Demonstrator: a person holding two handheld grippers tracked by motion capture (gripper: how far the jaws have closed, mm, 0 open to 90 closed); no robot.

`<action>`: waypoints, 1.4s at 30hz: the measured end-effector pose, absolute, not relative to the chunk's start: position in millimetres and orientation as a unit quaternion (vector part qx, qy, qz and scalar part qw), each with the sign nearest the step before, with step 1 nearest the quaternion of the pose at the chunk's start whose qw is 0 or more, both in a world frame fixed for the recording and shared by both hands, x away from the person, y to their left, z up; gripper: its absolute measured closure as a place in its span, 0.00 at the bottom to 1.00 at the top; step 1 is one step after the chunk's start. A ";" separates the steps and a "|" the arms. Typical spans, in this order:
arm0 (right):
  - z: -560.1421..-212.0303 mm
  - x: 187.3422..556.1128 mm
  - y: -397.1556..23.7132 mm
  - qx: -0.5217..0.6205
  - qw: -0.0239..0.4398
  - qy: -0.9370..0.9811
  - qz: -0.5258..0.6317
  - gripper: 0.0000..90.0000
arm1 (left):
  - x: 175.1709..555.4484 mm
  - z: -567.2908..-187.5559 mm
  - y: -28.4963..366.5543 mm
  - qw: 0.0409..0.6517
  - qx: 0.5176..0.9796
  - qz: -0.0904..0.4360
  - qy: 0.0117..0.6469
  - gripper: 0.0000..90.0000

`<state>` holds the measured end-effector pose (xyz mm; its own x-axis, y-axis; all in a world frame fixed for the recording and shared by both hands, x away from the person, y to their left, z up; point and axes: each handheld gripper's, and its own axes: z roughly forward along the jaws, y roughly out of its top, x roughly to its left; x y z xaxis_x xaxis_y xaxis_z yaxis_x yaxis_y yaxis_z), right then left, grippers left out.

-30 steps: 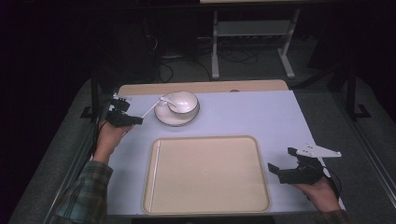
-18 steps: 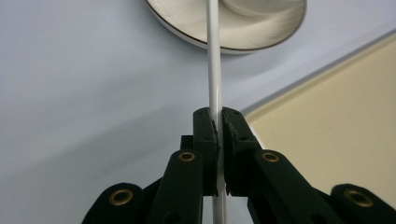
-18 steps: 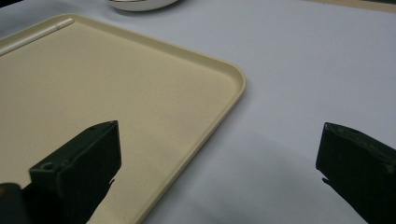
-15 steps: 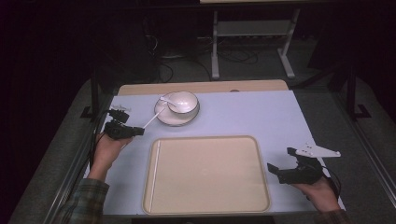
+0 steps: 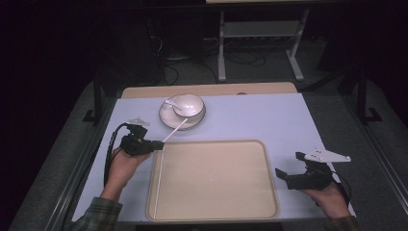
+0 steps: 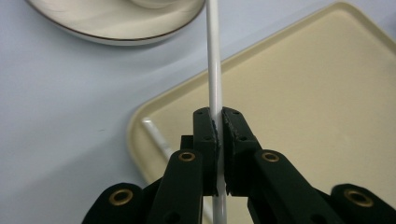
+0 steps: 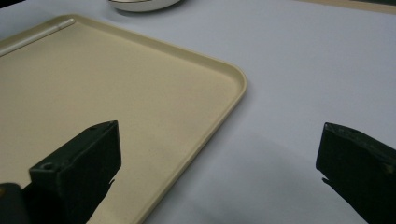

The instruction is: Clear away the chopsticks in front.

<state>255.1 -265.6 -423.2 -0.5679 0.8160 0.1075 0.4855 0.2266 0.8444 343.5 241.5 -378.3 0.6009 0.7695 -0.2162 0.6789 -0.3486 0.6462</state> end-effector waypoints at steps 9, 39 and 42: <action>-422.8 254.5 -264.8 0.425 0.184 0.762 0.452 0.00 | 323.7 -387.9 220.2 0.370 0.823 0.040 0.430 0.94; -422.3 254.4 -262.7 0.418 0.189 0.763 0.455 0.00 | 307.8 -434.7 162.4 0.331 0.861 0.015 0.385 0.94; -422.1 254.2 -263.1 0.418 0.189 0.762 0.456 0.00 | 307.4 -435.7 161.4 0.328 0.863 0.016 0.383 0.94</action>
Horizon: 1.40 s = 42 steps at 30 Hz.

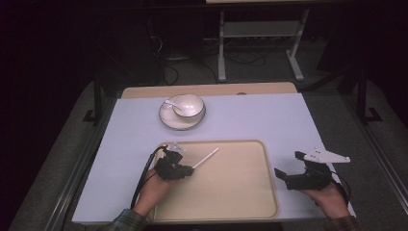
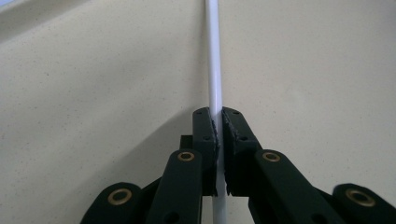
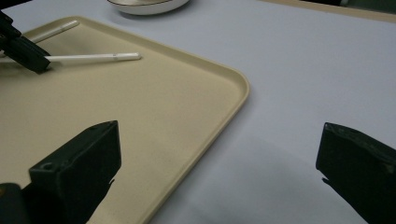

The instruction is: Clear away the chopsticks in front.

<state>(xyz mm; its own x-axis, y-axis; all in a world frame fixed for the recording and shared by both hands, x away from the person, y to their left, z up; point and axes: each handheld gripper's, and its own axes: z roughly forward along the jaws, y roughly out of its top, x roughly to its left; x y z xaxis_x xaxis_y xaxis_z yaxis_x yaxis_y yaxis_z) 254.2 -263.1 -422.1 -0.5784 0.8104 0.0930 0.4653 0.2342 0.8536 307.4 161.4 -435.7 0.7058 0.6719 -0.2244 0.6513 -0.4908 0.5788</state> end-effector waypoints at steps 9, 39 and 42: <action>-422.1 254.1 -263.1 0.419 0.189 0.762 0.456 0.00 | 307.2 -436.8 161.8 0.330 0.863 0.015 0.383 0.93; -422.2 254.1 -265.0 0.423 0.190 0.759 0.456 0.00 | 351.3 -409.4 101.1 0.368 0.878 0.023 0.306 1.00; -422.1 254.1 -265.5 0.425 0.189 0.758 0.457 0.00 | 356.0 -411.3 93.5 0.368 0.880 0.024 0.300 0.99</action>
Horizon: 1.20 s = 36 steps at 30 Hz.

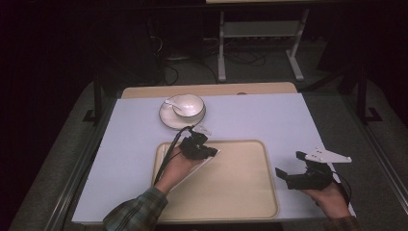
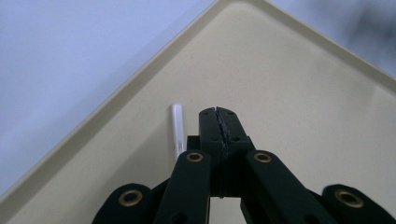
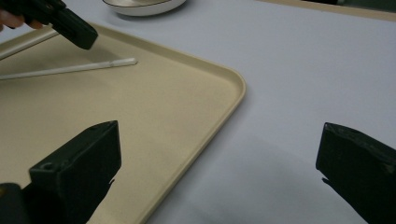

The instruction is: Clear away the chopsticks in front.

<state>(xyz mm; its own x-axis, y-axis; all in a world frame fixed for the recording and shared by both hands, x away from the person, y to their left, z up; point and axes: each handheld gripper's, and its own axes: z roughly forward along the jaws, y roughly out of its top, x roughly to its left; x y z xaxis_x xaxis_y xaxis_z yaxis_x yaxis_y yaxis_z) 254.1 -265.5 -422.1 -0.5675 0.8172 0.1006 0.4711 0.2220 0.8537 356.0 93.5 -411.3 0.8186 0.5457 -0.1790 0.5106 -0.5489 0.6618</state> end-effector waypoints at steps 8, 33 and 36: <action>-422.4 254.2 -265.7 0.425 0.188 0.759 0.457 0.00 | 370.8 -425.5 79.4 0.358 0.883 0.018 0.302 1.00; -422.2 254.2 -265.7 0.424 0.188 0.759 0.457 0.00 | 382.0 -437.6 111.6 0.330 0.876 0.033 0.349 1.00; -422.2 254.2 -265.6 0.425 0.188 0.759 0.457 0.00 | 382.7 -436.9 115.0 0.332 0.874 0.033 0.354 1.00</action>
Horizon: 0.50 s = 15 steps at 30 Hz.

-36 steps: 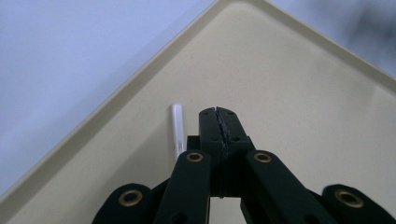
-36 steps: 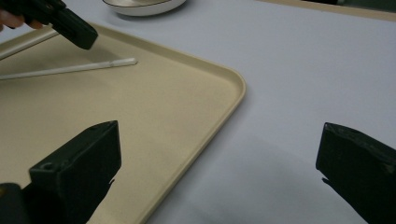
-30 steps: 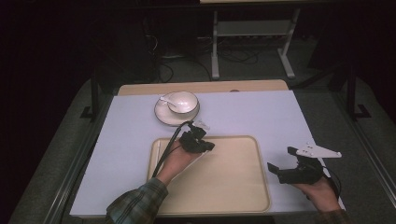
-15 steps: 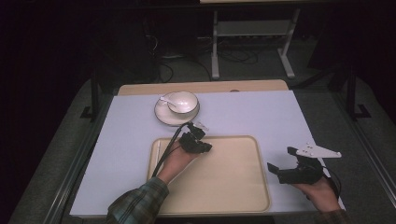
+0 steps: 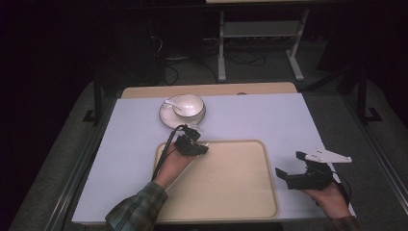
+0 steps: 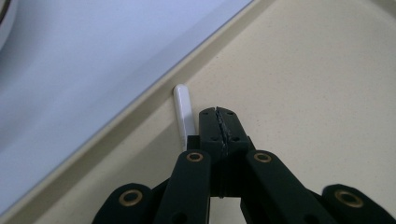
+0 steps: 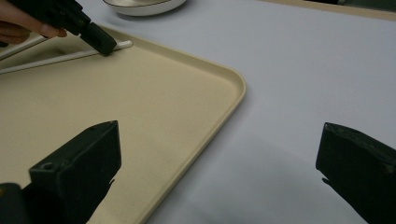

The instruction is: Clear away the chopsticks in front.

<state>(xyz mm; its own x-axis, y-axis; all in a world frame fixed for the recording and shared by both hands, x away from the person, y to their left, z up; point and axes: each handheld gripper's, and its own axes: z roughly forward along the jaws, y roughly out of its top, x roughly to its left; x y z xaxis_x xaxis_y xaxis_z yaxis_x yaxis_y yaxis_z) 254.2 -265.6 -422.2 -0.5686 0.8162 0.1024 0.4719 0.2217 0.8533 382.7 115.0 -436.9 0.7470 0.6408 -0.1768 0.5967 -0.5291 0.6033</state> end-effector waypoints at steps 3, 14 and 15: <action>-422.1 254.1 -265.7 0.425 0.188 0.758 0.457 0.00 | 383.5 -435.6 119.2 0.332 0.872 0.035 0.358 1.00; -422.0 254.2 -266.4 0.426 0.188 0.757 0.458 0.00 | 384.9 -431.2 145.2 0.332 0.861 0.043 0.383 1.00; -422.0 254.2 -266.3 0.426 0.188 0.757 0.458 0.00 | 384.2 -431.5 147.3 0.332 0.860 0.041 0.386 1.00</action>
<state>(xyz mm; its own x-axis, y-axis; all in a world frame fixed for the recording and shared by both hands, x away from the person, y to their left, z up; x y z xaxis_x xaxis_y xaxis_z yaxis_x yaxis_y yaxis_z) 254.2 -266.3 -422.0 -0.5661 0.8176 0.1052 0.4732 0.2178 0.8536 384.2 147.3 -431.5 0.6988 0.6907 -0.1862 0.6368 -0.4820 0.6018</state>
